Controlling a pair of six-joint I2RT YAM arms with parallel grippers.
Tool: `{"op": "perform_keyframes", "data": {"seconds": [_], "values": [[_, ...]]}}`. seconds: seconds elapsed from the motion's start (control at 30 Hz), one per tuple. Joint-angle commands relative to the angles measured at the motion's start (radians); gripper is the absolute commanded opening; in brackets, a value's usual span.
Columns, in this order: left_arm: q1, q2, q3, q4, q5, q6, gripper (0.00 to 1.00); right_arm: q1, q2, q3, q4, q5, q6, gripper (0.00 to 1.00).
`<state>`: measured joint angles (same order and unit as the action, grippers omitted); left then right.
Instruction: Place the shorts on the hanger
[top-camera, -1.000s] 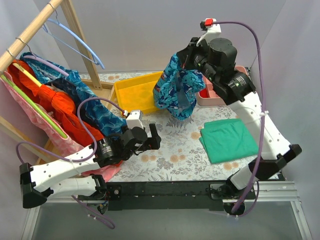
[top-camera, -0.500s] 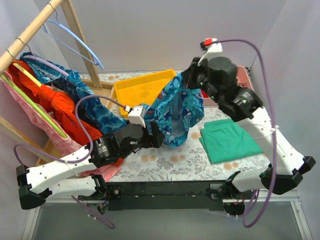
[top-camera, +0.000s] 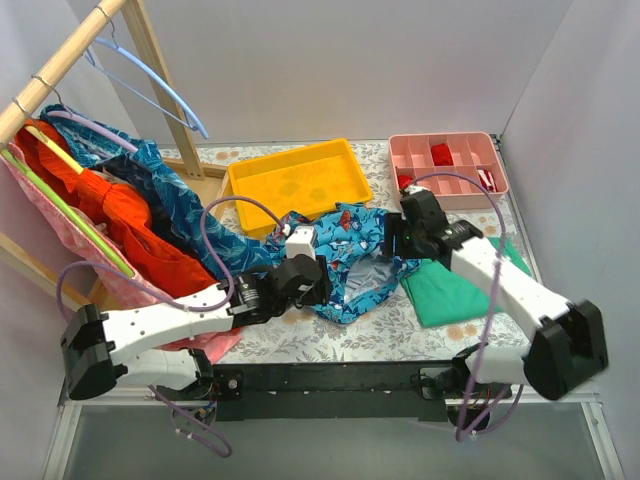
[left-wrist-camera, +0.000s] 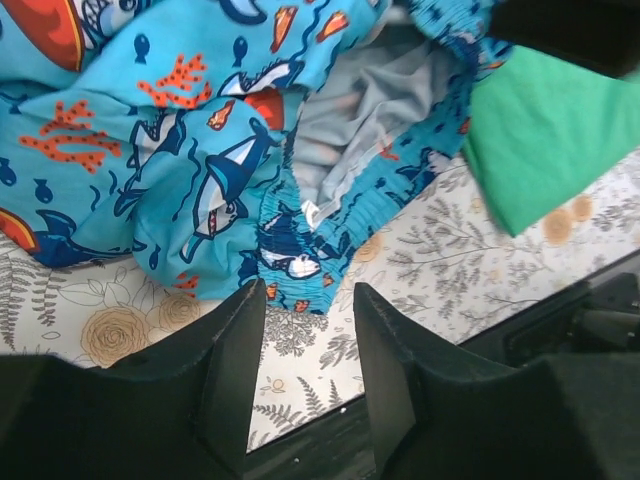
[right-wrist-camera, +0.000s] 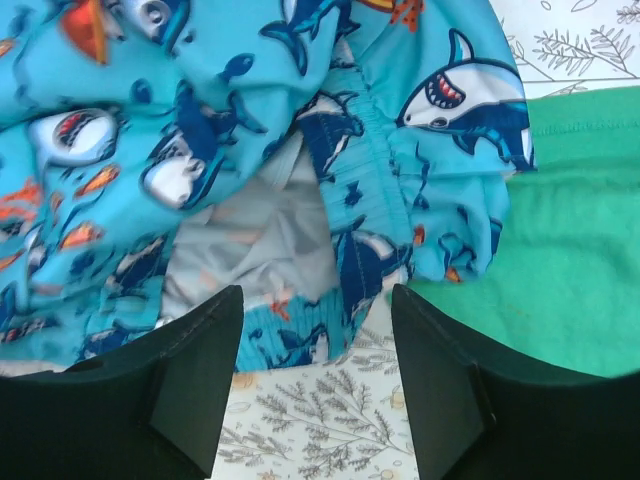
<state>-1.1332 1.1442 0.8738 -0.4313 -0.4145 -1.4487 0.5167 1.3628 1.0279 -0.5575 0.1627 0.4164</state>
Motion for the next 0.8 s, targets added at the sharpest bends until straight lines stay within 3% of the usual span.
{"op": "perform_keyframes", "data": {"seconds": [0.0,0.33,0.43,0.53,0.57,0.67,0.7,0.77], "values": [[0.003,0.080,-0.015,0.069,-0.017,-0.056,0.38,0.034,-0.246,-0.142,0.109,0.029,0.045,0.69],[-0.005,0.397,0.157,0.049,-0.101,-0.044,0.34,0.032,-0.161,-0.261,0.197,0.090,-0.013,0.66],[-0.005,0.484,0.212,-0.020,-0.184,-0.064,0.57,0.034,-0.107,-0.236,0.205,0.084,-0.031,0.67],[-0.004,0.535,0.249,-0.044,-0.231,-0.056,0.70,0.032,-0.061,-0.223,0.208,0.106,-0.039,0.66],[-0.004,0.560,0.255,-0.047,-0.245,-0.053,0.70,0.034,-0.050,-0.218,0.200,0.118,-0.038,0.64],[0.001,0.621,0.278,-0.070,-0.276,-0.056,0.71,0.026,-0.040,-0.209,0.177,0.164,-0.013,0.45],[0.003,0.634,0.280,-0.076,-0.294,-0.059,0.70,0.023,-0.044,-0.209,0.168,0.173,-0.007,0.33],[0.010,0.658,0.275,-0.075,-0.305,-0.058,0.65,0.016,-0.073,-0.209,0.154,0.198,-0.001,0.25]]}}
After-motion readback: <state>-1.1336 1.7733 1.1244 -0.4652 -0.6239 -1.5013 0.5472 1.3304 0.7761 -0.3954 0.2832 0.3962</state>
